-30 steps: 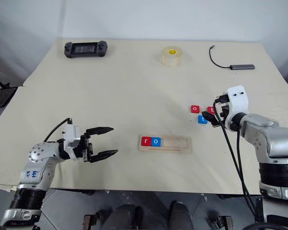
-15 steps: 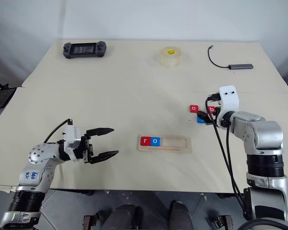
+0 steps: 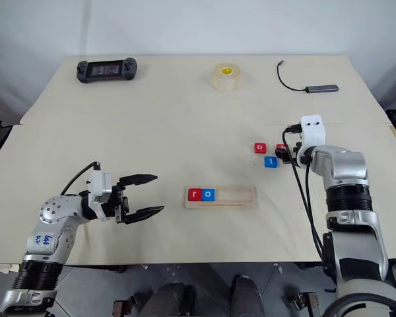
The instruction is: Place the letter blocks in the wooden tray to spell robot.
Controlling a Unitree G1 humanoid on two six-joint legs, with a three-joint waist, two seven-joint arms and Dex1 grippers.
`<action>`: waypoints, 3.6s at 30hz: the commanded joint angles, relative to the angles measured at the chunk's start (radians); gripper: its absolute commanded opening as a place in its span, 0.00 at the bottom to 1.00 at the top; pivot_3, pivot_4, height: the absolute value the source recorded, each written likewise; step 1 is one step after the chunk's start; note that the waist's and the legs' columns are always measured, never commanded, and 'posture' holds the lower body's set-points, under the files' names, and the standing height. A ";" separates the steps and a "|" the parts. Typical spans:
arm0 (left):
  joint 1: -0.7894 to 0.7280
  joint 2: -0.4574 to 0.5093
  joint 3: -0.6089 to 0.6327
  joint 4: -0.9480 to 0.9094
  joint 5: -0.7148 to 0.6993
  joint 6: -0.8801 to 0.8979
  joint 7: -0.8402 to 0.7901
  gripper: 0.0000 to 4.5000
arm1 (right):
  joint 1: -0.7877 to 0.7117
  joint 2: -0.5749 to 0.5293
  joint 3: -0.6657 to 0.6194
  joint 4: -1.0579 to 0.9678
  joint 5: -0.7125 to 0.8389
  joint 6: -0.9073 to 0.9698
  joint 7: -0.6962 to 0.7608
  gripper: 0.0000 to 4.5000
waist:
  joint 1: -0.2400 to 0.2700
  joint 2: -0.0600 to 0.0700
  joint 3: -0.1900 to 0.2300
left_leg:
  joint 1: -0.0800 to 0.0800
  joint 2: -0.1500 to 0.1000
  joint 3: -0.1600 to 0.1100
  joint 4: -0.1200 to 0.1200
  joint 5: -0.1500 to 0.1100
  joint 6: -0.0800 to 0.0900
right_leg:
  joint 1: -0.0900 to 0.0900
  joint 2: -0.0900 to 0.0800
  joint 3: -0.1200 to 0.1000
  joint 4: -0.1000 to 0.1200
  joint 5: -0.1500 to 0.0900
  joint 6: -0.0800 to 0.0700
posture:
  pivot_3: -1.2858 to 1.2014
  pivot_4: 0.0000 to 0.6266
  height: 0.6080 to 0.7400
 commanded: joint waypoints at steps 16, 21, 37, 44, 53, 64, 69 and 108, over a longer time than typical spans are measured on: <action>-0.026 -0.013 -0.007 -0.021 0.003 -0.027 0.021 1.00 | -0.007 -0.054 -0.080 -0.188 0.007 0.118 0.039 0.37 | -0.004 0.002 0.001 | -0.001 0.000 -0.001 0.001 0.000 0.000 | -0.001 0.000 0.000 0.001 0.000 0.000 | 0.52 0.24 1.00; -0.048 -0.029 -0.027 0.016 0.005 -0.036 0.002 1.00 | 0.146 -0.099 -0.177 -0.539 0.071 0.367 0.025 0.37 | 0.015 0.001 0.001 | -0.001 0.000 -0.001 0.000 0.000 0.000 | -0.001 0.000 0.000 0.000 0.000 0.000 | 0.52 0.24 1.00; -0.123 -0.042 -0.058 0.062 -0.015 -0.033 -0.076 1.00 | 0.598 0.244 -0.342 -1.237 0.094 0.730 -0.139 0.43 | 0.017 0.001 0.001 | 0.000 -0.001 0.000 0.000 0.000 0.000 | -0.002 0.000 0.002 0.002 0.000 0.000 | 0.52 0.24 1.00; -0.127 -0.046 -0.059 0.030 -0.017 -0.018 -0.070 1.00 | 0.634 0.012 -0.271 -1.197 0.175 0.643 0.039 0.94 | 0.019 0.001 0.001 | 0.000 -0.002 -0.001 0.000 0.000 0.000 | -0.001 0.000 0.002 0.002 0.000 0.000 | 0.52 0.24 1.00; -0.099 -0.039 -0.057 -0.019 -0.020 0.004 -0.071 1.00 | 0.692 -0.443 -0.107 -0.766 0.121 -0.293 0.743 1.00 | 0.014 -0.001 0.002 | 0.001 0.000 0.002 0.000 -0.001 0.002 | 0.002 0.001 0.002 -0.003 0.001 0.001 | 0.52 0.24 1.00; -0.089 -0.041 -0.060 -0.051 -0.019 0.001 -0.072 1.00 | 0.356 -0.388 0.175 -0.166 -0.092 -0.825 1.048 1.00 | 0.016 -0.001 0.002 | 0.001 0.000 0.001 0.001 0.000 0.002 | 0.003 0.000 0.000 -0.005 0.001 0.003 | 0.52 0.24 1.00; -0.085 -0.039 -0.062 -0.068 -0.015 0.001 -0.065 1.00 | 0.284 -0.349 0.216 -0.052 -0.124 -0.868 1.089 0.79 | 0.017 -0.001 0.002 | 0.001 0.000 -0.001 0.001 0.000 0.001 | 0.003 0.000 -0.001 -0.006 0.001 0.003 | 0.52 0.24 1.00; -0.008 -0.032 -0.049 -0.148 -0.012 0.008 0.031 1.00 | 0.195 -0.083 0.399 -0.531 -0.089 -0.343 0.910 0.49 | 0.016 0.000 0.002 | 0.000 0.000 -0.003 0.001 -0.001 -0.001 | 0.002 0.000 -0.002 -0.005 0.001 0.002 | 0.52 0.24 1.00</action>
